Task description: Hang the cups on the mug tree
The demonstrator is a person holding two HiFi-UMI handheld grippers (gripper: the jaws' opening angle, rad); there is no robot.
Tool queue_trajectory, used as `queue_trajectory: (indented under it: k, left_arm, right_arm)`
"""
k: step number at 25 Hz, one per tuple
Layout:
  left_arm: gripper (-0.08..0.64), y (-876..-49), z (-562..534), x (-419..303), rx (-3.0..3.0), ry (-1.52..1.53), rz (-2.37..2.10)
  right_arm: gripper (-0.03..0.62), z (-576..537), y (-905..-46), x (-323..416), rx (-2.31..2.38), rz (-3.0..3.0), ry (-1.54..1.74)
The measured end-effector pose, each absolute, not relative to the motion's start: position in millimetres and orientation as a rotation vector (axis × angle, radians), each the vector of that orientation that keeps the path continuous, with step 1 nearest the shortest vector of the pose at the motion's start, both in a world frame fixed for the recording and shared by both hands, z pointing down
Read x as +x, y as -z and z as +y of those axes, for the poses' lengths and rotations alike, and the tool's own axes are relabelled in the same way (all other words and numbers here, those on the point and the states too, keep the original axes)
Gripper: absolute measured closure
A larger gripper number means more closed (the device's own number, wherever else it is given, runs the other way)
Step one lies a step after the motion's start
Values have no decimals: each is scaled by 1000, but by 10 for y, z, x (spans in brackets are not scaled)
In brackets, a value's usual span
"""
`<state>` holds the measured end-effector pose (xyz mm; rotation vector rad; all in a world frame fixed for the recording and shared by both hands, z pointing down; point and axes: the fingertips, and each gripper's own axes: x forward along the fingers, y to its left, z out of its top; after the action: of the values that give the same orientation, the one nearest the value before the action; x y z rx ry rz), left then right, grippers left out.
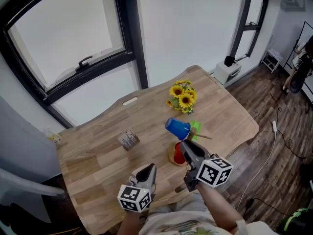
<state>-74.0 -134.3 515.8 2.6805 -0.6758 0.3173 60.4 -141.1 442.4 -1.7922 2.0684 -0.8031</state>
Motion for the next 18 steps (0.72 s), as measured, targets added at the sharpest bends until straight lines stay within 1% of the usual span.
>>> queue_trajectory:
  k: [2,5,13,18]
  left_arm:
    - [560,-5143,-1336,-725,2680,-313,-680]
    - [559,-5117,-1323,-709,2681,-305,-683]
    - [560,-5013,-1196,-665,2710,-284,-668]
    - [559,-4968,-1125,-675,2720,-268,-666]
  right_arm:
    - [517,-1388,-4442,558,-1767,2116,822]
    - [499,-1342,-4459,505,-1772,2192,812]
    - [495,-1136,-4519,254,-1857,2478,612]
    - [497,-989,-4579,93,-1911,2555,464]
